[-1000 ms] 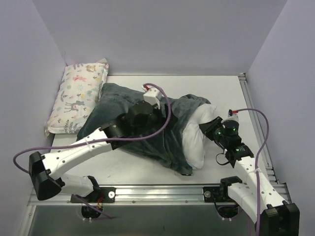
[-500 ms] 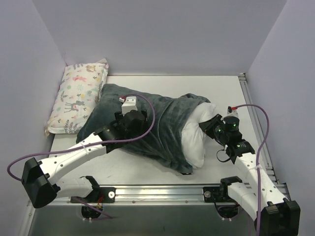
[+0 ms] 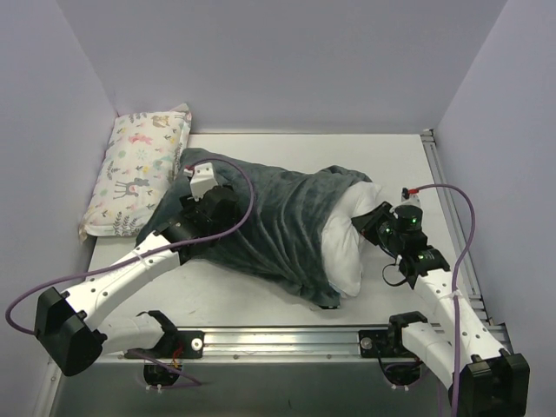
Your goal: Remove the pillowcase from the pillow
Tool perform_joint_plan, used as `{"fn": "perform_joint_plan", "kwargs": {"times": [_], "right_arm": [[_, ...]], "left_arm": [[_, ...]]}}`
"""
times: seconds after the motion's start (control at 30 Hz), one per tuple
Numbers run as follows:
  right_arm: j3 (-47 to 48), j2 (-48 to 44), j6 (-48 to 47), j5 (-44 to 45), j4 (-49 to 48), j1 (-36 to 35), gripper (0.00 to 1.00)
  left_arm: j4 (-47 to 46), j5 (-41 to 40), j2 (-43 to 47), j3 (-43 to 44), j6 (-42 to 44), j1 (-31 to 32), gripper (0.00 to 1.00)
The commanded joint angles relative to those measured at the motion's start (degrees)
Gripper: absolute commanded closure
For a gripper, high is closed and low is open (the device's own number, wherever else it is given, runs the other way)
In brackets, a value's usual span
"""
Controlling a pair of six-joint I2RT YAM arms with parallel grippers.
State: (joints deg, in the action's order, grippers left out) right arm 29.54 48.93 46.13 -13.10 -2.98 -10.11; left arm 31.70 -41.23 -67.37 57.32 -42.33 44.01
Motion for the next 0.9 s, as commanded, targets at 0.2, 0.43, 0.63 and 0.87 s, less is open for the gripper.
{"fn": "perform_joint_plan", "kwargs": {"times": [0.2, 0.43, 0.63, 0.87], "right_arm": [[6.5, 0.1, -1.4, -0.3, 0.0, 1.6, 1.0], [9.6, -1.1, 1.1, -9.6, 2.7, 15.5, 1.0], [14.3, 0.8, 3.5, -19.2, 6.2, 29.3, 1.0], [15.0, 3.4, 2.4, -22.3, 6.1, 33.1, 1.0]], "left_arm": [[-8.2, 4.6, -3.8, 2.4, 3.6, -8.3, 0.97], [-4.2, -1.2, -3.1, 7.6, 6.6, -15.6, 1.0], [-3.1, -1.1, -3.5, 7.5, 7.4, -27.6, 1.0], [-4.5, 8.4, -7.3, 5.0, 5.9, -36.2, 1.0]]}}
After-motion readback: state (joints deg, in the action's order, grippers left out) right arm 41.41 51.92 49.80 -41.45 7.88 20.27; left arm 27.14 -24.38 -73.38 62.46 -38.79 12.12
